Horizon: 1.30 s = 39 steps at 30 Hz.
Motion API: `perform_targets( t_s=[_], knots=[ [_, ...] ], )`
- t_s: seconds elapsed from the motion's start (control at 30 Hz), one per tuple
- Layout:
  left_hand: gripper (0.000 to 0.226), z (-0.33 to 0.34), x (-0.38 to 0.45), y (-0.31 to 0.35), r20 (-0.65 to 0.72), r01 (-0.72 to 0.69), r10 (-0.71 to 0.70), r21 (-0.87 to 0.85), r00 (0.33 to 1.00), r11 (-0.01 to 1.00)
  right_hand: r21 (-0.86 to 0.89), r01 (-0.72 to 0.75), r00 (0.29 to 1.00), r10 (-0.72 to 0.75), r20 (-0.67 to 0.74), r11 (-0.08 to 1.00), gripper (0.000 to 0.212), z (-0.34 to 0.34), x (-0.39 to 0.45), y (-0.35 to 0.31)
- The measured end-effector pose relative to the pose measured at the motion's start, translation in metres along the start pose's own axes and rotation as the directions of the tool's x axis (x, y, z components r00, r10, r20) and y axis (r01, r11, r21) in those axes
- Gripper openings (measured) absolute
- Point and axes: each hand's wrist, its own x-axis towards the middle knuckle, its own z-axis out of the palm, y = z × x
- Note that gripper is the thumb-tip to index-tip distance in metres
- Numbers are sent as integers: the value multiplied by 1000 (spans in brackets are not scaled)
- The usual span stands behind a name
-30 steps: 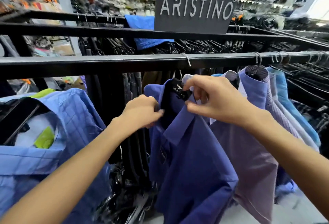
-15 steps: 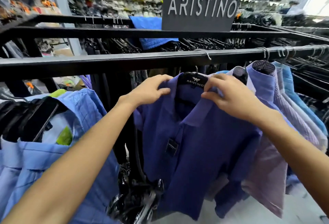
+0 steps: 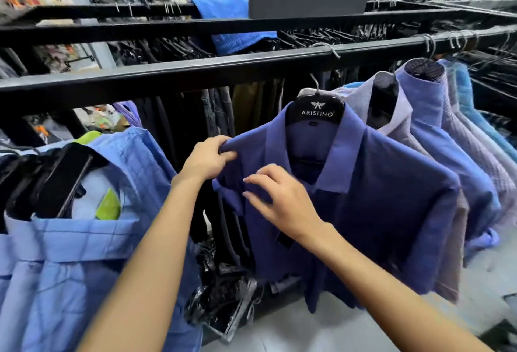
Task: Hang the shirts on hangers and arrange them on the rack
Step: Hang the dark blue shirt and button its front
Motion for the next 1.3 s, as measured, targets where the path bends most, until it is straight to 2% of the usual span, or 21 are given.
perform_targets(
  t_s=[0.1,0.17,0.23,0.33,0.43,0.5,0.57,0.67,0.77,0.87,0.9,0.97,1.03,1.17,1.3],
  knots=[
    [6,14,-16,-17,29,63,-63,-22,998,998,87,-265,946,241,217,960,32,46,-9,0],
    [19,27,-27,-28,83,94,-92,-19,992,995,22,-373,882,347,318,928,37,72,-13,1],
    [26,38,-39,-37,131,109,-115,49,985,993,-79,-418,830,416,371,905,37,90,-18,1],
    [33,51,-55,-55,148,153,-169,111,974,982,-74,-458,810,450,376,886,31,98,-25,-4],
    [13,61,-74,-70,184,180,-208,154,961,971,-76,-412,839,411,358,908,28,100,-30,-5],
    [15,69,-85,-79,189,170,-201,171,961,971,-58,-412,845,405,349,909,29,100,-34,-3],
    [19,77,-97,-83,148,160,-184,158,972,974,19,-496,821,461,337,868,29,97,-38,-2],
    [17,78,-118,-70,4,194,-194,38,981,980,139,-570,790,494,364,810,21,89,-40,2],
    [7,82,-133,-58,-166,188,-203,-100,965,977,258,-494,818,344,461,830,18,72,-37,2],
    [15,84,-144,-51,-302,157,-205,-178,931,972,347,-500,797,264,544,794,26,53,-33,0],
    [17,84,-148,-49,-346,141,-198,-183,917,973,364,-505,794,255,552,783,23,48,-32,-1],
    [21,84,-156,-43,-413,104,-173,-185,894,977,364,-440,836,226,501,821,14,44,-32,1],
    [23,86,-163,-40,-451,62,-134,-171,882,983,335,-393,873,232,429,856,8,43,-35,4],
    [24,87,-169,-39,-443,-16,-50,-144,895,989,322,-410,888,292,356,854,9,42,-46,2],
    [23,85,-171,-34,-413,-65,-21,-194,911,979,367,-291,924,160,346,884,24,36,-45,-10]
  ],
)
